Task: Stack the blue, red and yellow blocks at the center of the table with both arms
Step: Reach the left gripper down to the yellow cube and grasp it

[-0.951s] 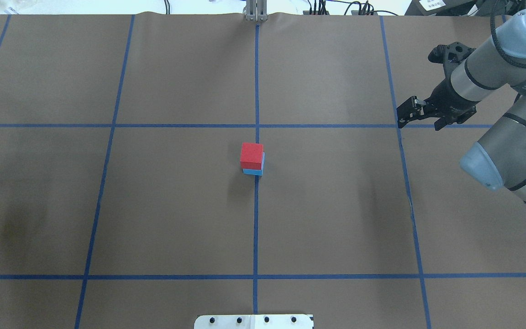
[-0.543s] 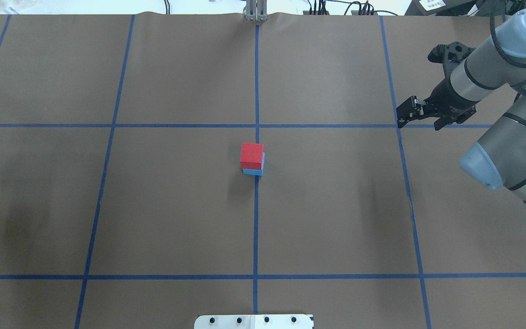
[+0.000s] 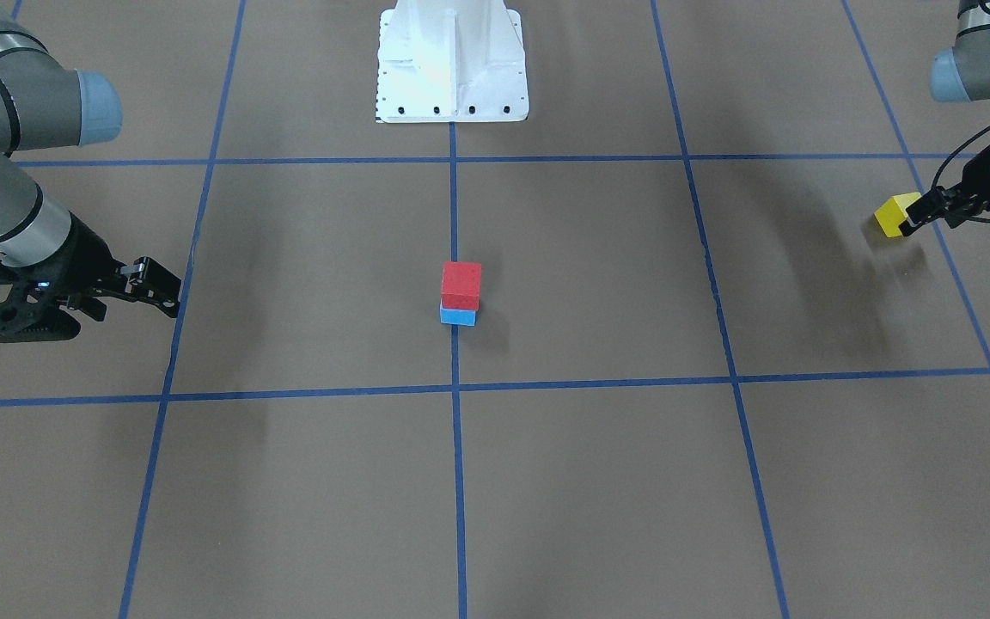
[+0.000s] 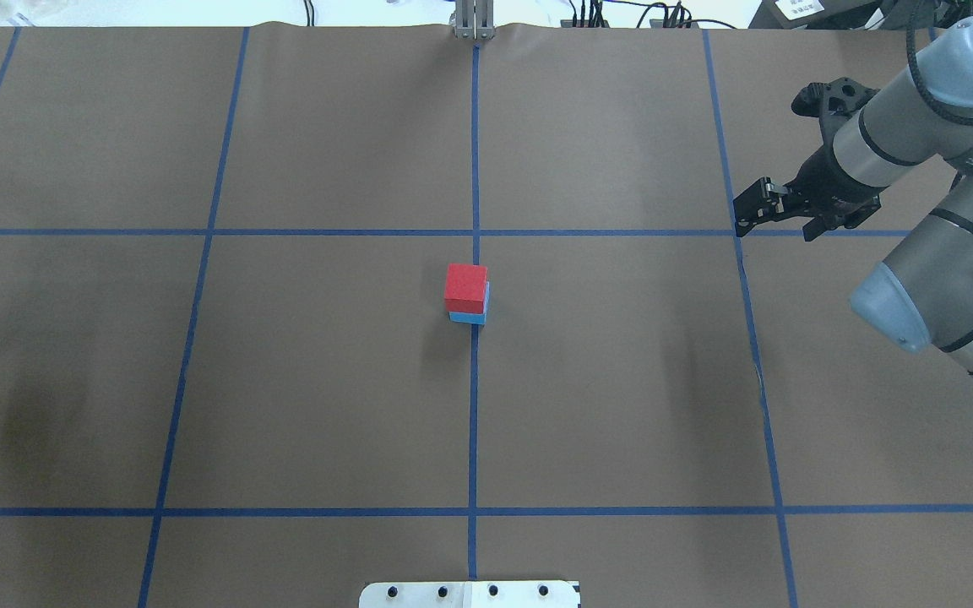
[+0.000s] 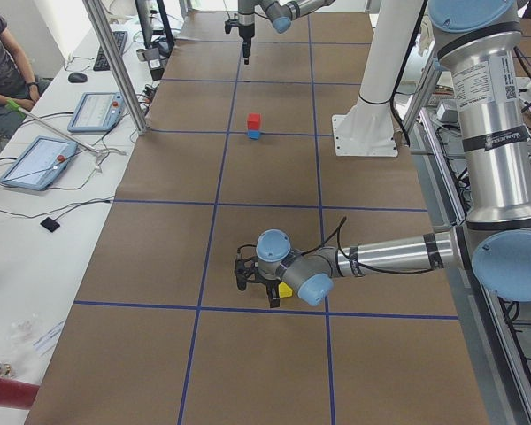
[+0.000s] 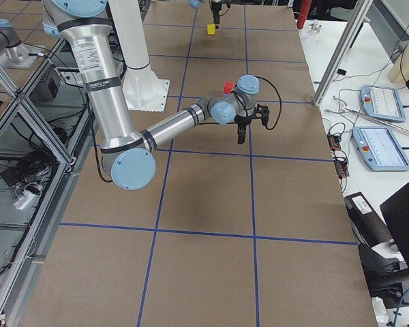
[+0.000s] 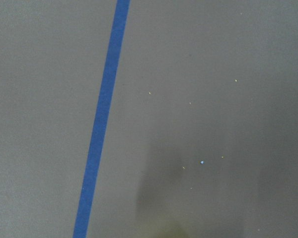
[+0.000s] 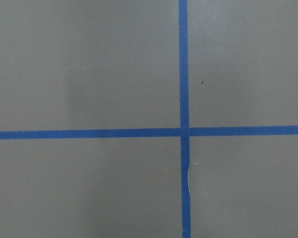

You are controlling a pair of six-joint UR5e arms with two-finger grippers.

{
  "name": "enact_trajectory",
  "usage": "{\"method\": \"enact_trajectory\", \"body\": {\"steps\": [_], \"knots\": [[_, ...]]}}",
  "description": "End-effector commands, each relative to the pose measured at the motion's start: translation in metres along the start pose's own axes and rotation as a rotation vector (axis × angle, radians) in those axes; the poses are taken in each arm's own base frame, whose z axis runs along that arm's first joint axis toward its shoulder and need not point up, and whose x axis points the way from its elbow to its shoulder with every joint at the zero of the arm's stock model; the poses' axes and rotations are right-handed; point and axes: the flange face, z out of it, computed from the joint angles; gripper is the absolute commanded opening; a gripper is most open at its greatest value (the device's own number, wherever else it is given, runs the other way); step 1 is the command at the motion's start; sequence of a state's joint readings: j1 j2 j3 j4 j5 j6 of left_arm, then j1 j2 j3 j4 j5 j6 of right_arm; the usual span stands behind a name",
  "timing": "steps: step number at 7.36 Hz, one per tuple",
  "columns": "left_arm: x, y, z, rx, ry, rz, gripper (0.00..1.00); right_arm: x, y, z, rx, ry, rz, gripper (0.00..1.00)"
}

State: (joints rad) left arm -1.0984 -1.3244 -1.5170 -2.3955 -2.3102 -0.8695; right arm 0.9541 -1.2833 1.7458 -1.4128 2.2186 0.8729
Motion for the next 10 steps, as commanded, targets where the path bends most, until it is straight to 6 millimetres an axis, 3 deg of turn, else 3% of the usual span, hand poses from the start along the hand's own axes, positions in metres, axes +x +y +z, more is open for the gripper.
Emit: {"method": "enact_trajectory", "body": {"steps": [1,4,5,6,7,9,10], "knots": [[0.000,0.004,0.001,-0.026,0.015,-0.001,0.99,0.001,0.001,0.000,-0.002,-0.001,0.000,1.00],[0.007,0.010,0.012,-0.056,0.009,0.016,0.99,0.001,0.004,-0.003,-0.002,-0.007,-0.001,1.00],[0.008,0.013,0.014,-0.064,0.006,0.021,0.93,0.002,0.004,-0.004,-0.003,-0.007,0.001,1.00],[0.008,0.013,0.015,-0.065,0.005,0.020,0.50,0.003,0.003,-0.004,-0.002,-0.007,0.002,1.00],[0.005,0.014,0.017,-0.070,-0.002,0.007,0.01,0.005,0.005,-0.003,-0.005,-0.005,0.002,1.00],[0.030,0.020,0.001,-0.071,0.047,0.052,0.00,0.005,0.005,-0.002,-0.006,-0.003,0.004,1.00],[0.062,0.018,-0.018,-0.043,0.090,0.109,0.00,0.004,0.004,-0.002,-0.007,-0.005,0.002,1.00]]}}
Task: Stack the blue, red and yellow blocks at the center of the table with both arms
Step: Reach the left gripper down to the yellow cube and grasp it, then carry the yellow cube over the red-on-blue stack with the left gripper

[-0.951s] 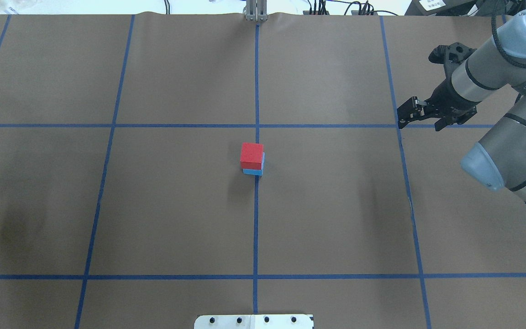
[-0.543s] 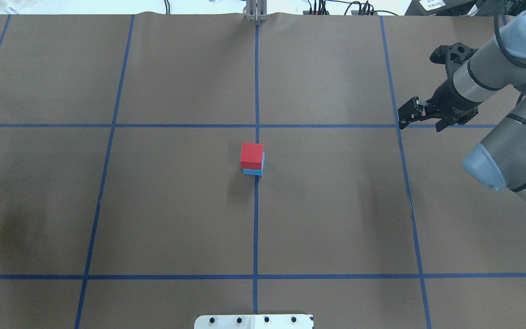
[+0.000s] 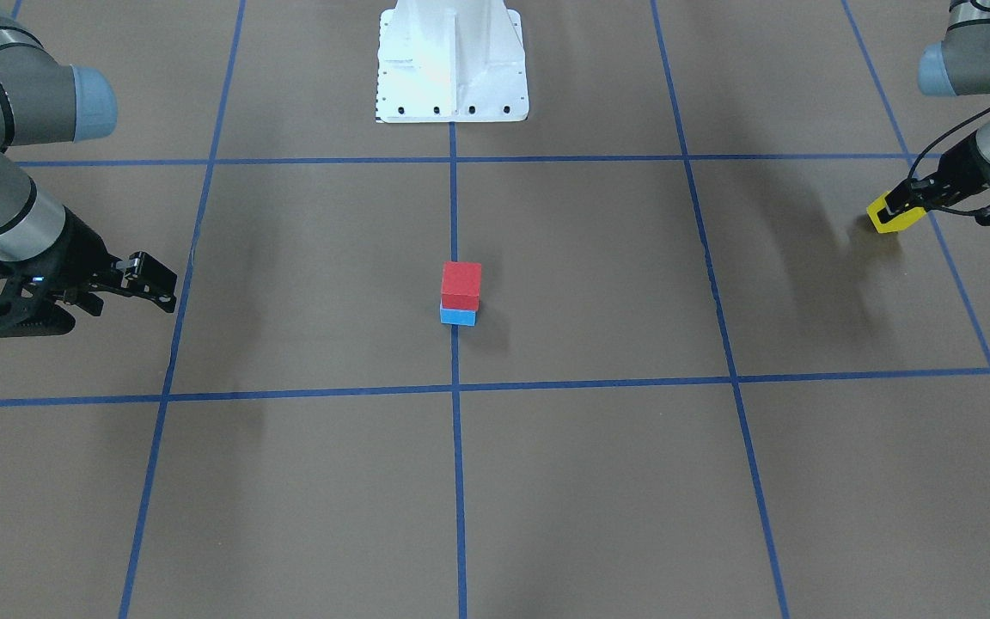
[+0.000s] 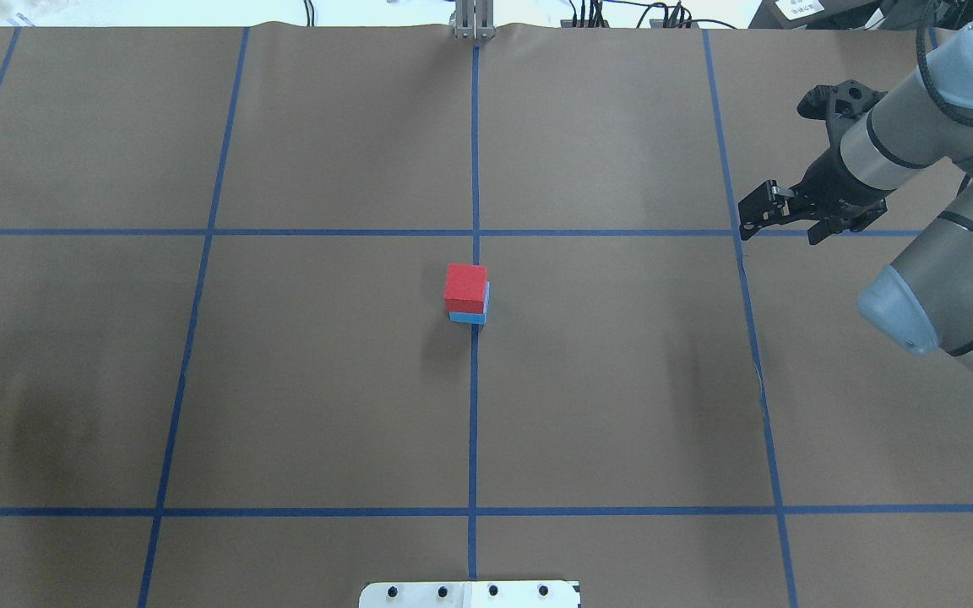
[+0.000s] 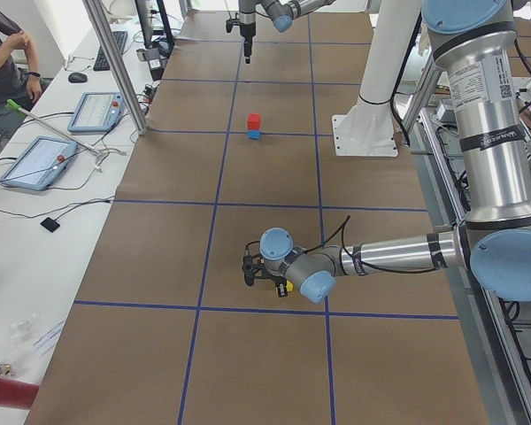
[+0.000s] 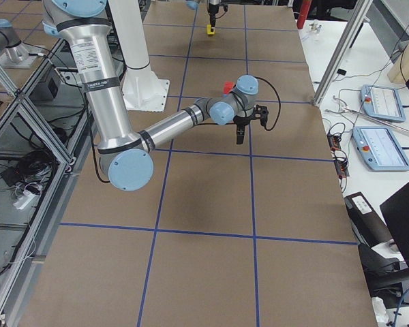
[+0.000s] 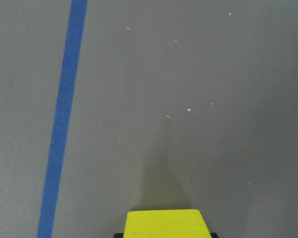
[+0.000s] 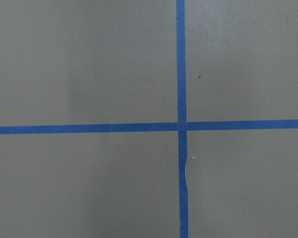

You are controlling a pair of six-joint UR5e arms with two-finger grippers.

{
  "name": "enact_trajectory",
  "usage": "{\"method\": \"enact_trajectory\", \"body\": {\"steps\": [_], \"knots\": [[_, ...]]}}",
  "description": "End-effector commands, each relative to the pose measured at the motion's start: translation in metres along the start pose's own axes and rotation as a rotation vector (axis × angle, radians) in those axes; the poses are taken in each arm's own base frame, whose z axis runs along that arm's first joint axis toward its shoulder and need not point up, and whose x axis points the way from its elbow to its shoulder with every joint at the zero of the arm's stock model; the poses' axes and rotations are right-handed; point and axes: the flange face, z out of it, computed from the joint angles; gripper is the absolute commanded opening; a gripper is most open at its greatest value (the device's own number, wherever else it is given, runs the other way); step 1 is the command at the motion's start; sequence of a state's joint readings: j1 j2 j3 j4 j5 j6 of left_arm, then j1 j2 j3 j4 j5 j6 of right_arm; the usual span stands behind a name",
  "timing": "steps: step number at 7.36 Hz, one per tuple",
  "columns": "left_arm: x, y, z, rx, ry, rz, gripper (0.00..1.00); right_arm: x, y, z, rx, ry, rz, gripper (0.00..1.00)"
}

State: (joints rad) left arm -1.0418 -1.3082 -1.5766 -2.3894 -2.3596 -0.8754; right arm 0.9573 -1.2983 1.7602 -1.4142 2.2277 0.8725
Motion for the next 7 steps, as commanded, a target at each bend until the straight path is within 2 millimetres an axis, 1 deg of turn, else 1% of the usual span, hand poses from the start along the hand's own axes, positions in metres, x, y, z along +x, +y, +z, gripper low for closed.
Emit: {"method": "enact_trajectory", "body": {"steps": [1,2,3,4,5,6,7], "knots": [[0.088,-0.001,-0.035,0.047,0.099,0.151,0.00,0.000,-0.001,0.001,-0.002,0.000,0.000,1.00],[0.153,-0.011,-0.047,0.052,0.138,0.218,0.00,0.002,-0.002,0.001,-0.001,0.002,-0.002,1.00],[0.227,-0.042,-0.066,0.058,0.137,0.212,0.00,0.007,-0.004,-0.001,0.003,0.006,0.000,1.00],[0.307,-0.062,-0.085,0.039,0.114,0.201,0.00,0.027,-0.012,-0.010,0.017,0.014,0.031,1.00],[0.396,-0.063,-0.088,0.059,0.045,0.217,0.00,0.048,-0.018,-0.020,0.033,0.026,0.044,1.00],[0.498,-0.034,-0.070,0.037,-0.010,0.227,0.00,0.072,-0.025,-0.029,0.047,0.040,0.030,1.00],[0.577,-0.024,-0.073,-0.005,-0.037,0.236,0.00,0.104,-0.026,-0.034,0.053,0.059,0.012,1.00]]}}
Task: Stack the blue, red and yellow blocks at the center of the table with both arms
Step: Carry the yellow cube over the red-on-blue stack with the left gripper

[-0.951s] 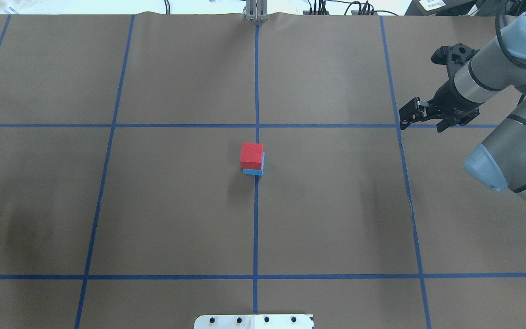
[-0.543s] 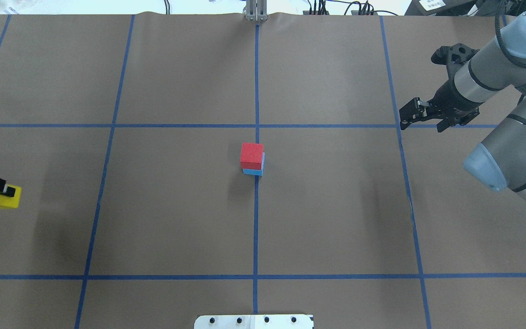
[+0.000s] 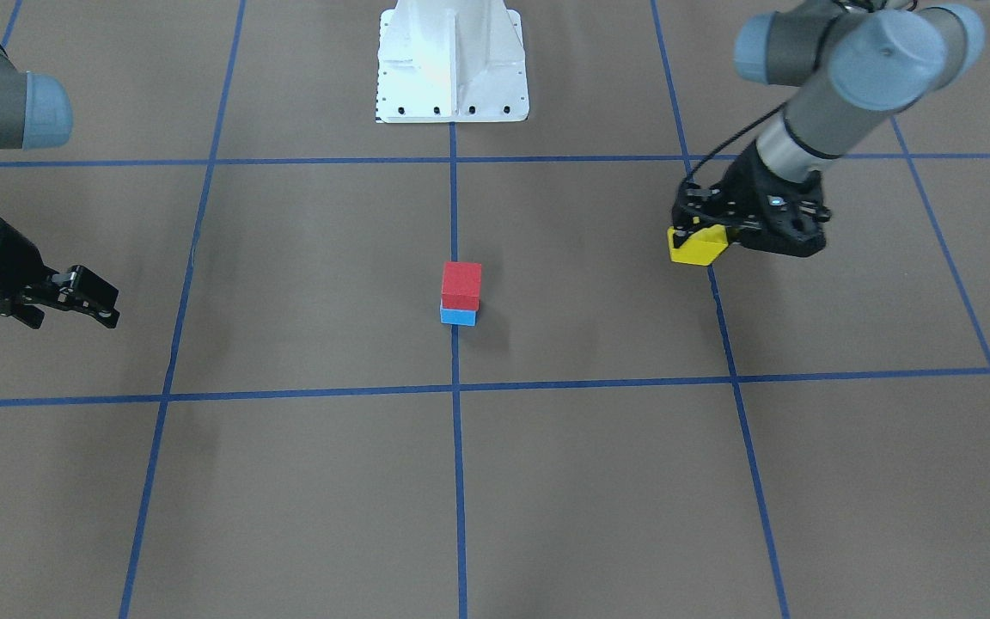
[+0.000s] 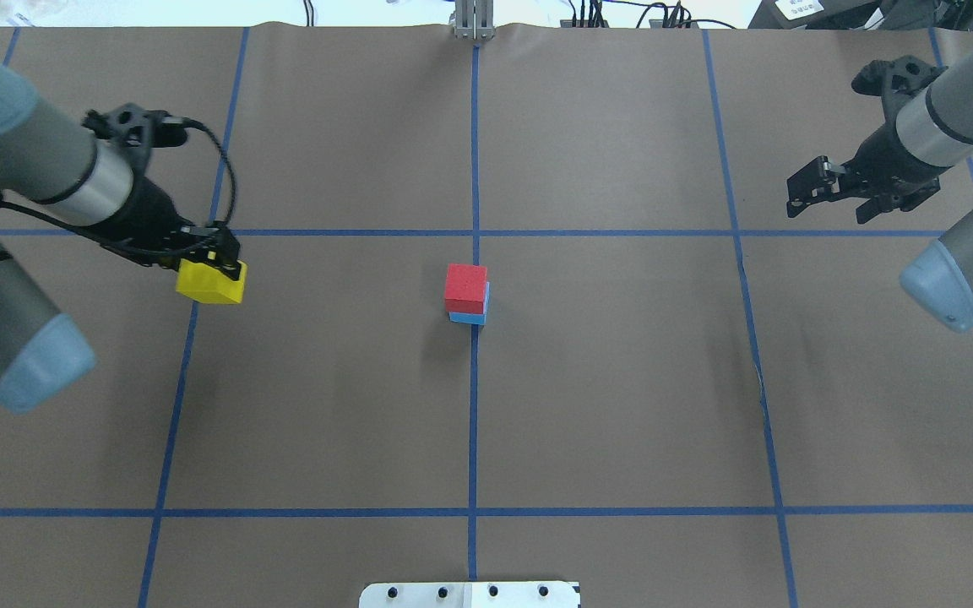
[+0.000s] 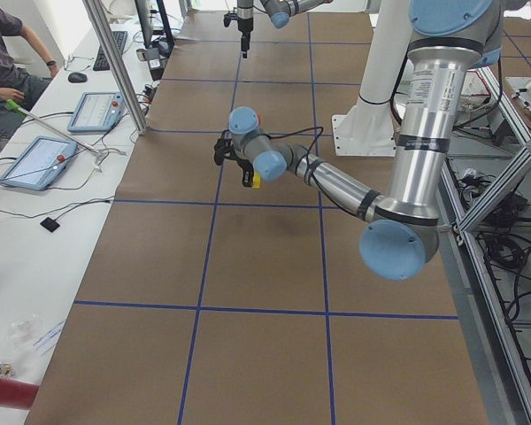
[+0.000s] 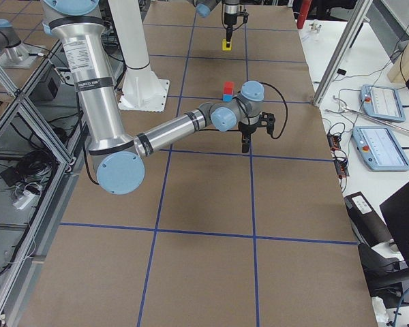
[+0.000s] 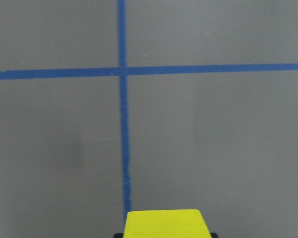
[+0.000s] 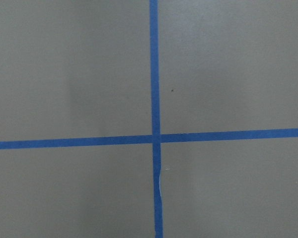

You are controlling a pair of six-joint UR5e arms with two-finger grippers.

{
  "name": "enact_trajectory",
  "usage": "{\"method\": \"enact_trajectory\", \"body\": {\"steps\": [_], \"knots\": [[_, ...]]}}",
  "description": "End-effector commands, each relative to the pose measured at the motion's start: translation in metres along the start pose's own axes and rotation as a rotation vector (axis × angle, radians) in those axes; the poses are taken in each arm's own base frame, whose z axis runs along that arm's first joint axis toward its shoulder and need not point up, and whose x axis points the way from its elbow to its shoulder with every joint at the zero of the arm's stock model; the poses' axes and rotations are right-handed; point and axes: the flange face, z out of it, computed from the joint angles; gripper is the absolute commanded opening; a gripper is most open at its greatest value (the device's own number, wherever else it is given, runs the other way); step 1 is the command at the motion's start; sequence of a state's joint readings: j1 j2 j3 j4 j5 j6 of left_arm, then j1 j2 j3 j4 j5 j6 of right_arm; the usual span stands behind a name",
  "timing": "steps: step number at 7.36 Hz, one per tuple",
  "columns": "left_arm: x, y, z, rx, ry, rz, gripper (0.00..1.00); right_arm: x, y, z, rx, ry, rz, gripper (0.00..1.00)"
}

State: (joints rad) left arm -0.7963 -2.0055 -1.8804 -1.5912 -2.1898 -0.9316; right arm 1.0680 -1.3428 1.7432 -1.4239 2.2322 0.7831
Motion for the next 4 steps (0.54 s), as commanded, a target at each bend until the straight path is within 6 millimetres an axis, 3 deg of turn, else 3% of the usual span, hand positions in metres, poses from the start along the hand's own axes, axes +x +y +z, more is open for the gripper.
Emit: {"method": "enact_trajectory", "body": {"steps": [1,2,3,4], "knots": [[0.185,-0.024,-0.001,-0.055,-0.038,0.033,0.00,0.069,-0.007,-0.009,0.012,0.041,-0.044,1.00],[0.245,-0.039,0.018,-0.037,-0.080,0.058,0.00,0.099,-0.003,-0.010,0.008,0.059,-0.068,1.00],[0.268,-0.047,0.031,-0.010,-0.124,0.076,0.00,0.119,0.002,-0.009,-0.008,0.056,-0.094,1.00],[0.266,-0.051,0.040,-0.019,-0.138,0.071,0.00,0.124,0.005,-0.008,-0.024,0.043,-0.089,1.00]]}}
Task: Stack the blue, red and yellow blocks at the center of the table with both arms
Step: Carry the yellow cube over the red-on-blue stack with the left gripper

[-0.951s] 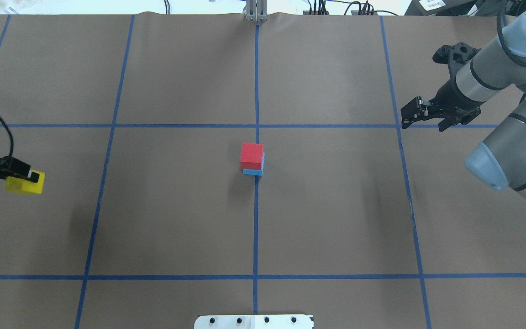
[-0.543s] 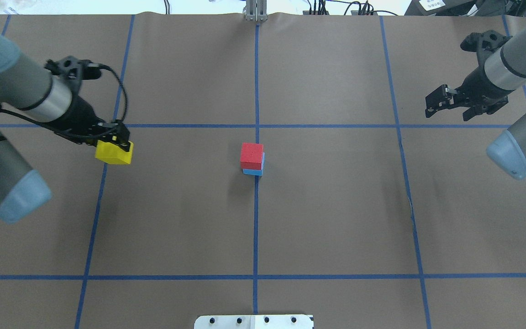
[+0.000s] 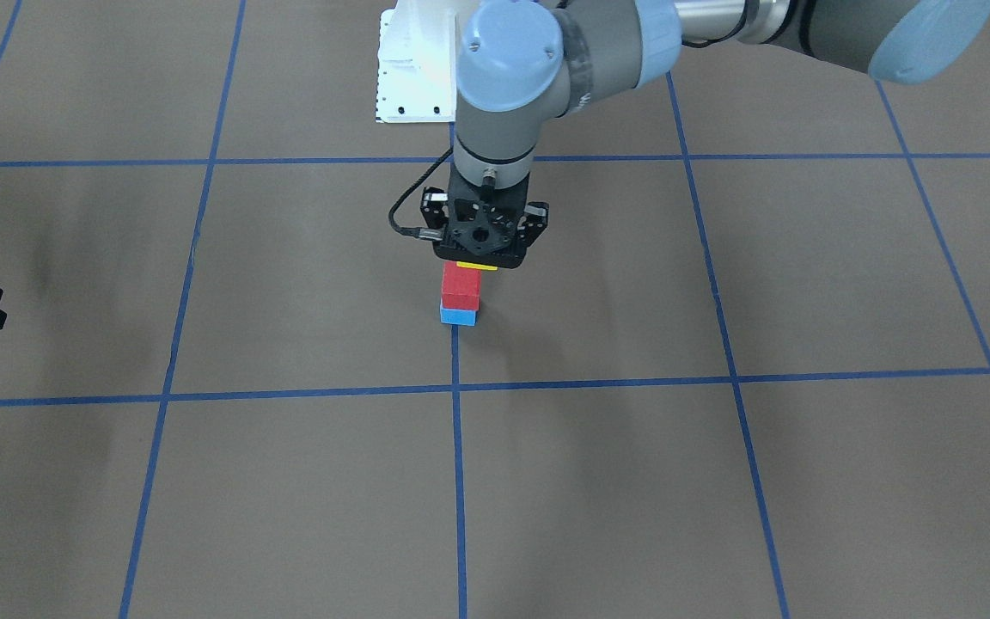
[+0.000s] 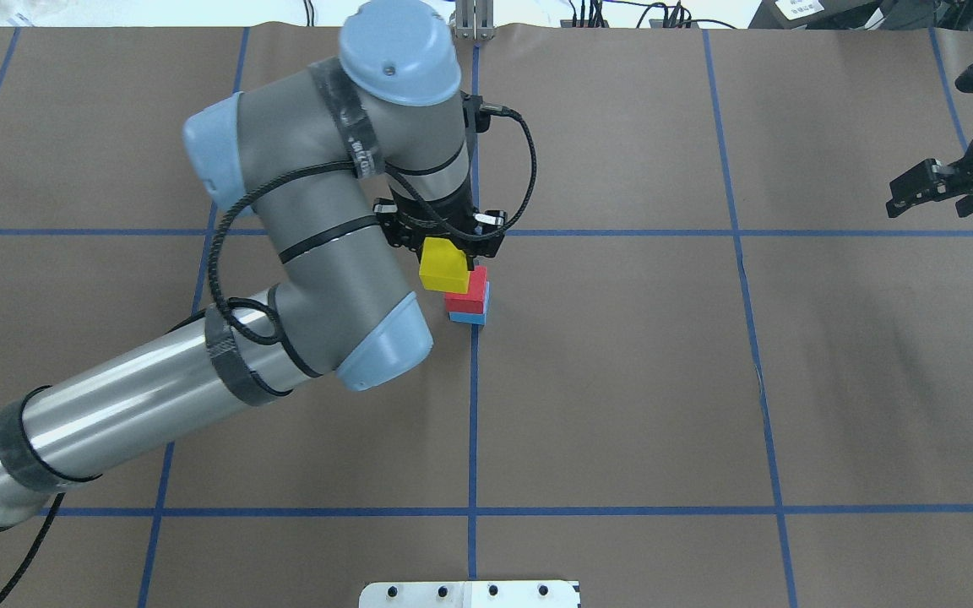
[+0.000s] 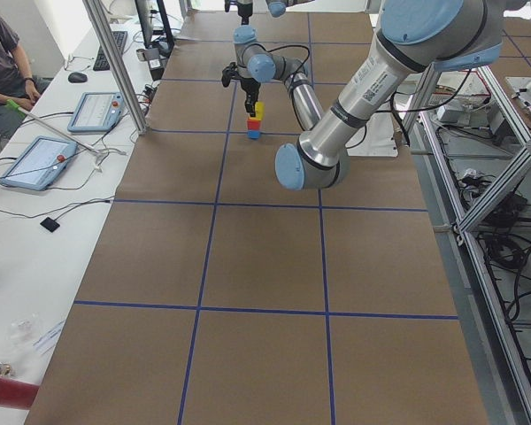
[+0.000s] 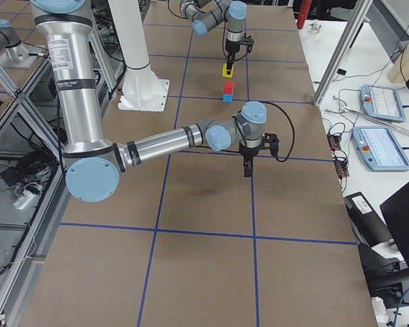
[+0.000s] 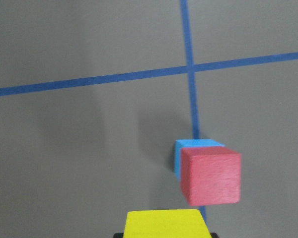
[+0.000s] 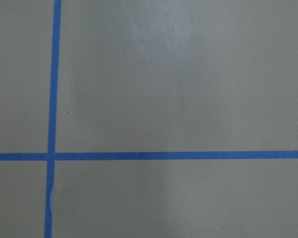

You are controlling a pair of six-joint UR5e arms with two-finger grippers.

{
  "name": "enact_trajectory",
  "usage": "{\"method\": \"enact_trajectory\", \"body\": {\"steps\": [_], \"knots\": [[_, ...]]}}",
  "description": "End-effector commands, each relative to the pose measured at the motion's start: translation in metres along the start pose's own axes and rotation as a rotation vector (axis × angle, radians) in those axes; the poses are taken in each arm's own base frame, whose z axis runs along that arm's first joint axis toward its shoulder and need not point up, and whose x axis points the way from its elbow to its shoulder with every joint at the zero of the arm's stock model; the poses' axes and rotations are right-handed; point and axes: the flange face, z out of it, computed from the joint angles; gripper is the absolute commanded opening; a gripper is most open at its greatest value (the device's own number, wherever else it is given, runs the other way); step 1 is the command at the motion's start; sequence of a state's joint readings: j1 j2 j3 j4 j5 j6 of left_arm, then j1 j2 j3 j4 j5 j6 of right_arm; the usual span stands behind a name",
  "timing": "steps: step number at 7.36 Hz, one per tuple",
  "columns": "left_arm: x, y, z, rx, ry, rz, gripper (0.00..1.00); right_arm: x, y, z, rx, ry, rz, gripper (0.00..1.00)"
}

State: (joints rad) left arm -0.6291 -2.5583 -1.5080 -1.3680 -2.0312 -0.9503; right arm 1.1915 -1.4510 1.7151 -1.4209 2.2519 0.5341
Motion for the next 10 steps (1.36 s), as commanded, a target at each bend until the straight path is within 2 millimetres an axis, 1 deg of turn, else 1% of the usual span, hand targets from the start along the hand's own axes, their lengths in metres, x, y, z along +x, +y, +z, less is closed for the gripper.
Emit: {"method": "enact_trajectory", "body": {"steps": [1,2,5,7,9,10], "knots": [[0.018,-0.013,0.017,0.004,-0.030,0.011,0.00,0.016,0.006,0.003,-0.018,-0.008,-0.008,1.00],[0.017,-0.018,0.028,-0.002,-0.037,0.001,0.00,0.016,0.006,0.002,-0.016,-0.007,-0.009,1.00],[0.018,-0.015,0.035,-0.015,-0.045,-0.010,0.00,0.016,0.006,0.002,-0.016,-0.007,-0.009,1.00],[0.022,-0.010,0.037,-0.020,-0.043,-0.035,0.00,0.016,0.005,0.003,-0.016,-0.005,-0.008,1.00],[0.021,-0.011,0.036,-0.017,-0.042,-0.040,0.00,0.019,0.005,0.005,-0.020,-0.001,-0.005,1.00],[0.018,-0.015,0.033,-0.012,-0.044,-0.046,0.00,0.017,0.004,0.005,-0.020,-0.002,-0.007,1.00]]}}
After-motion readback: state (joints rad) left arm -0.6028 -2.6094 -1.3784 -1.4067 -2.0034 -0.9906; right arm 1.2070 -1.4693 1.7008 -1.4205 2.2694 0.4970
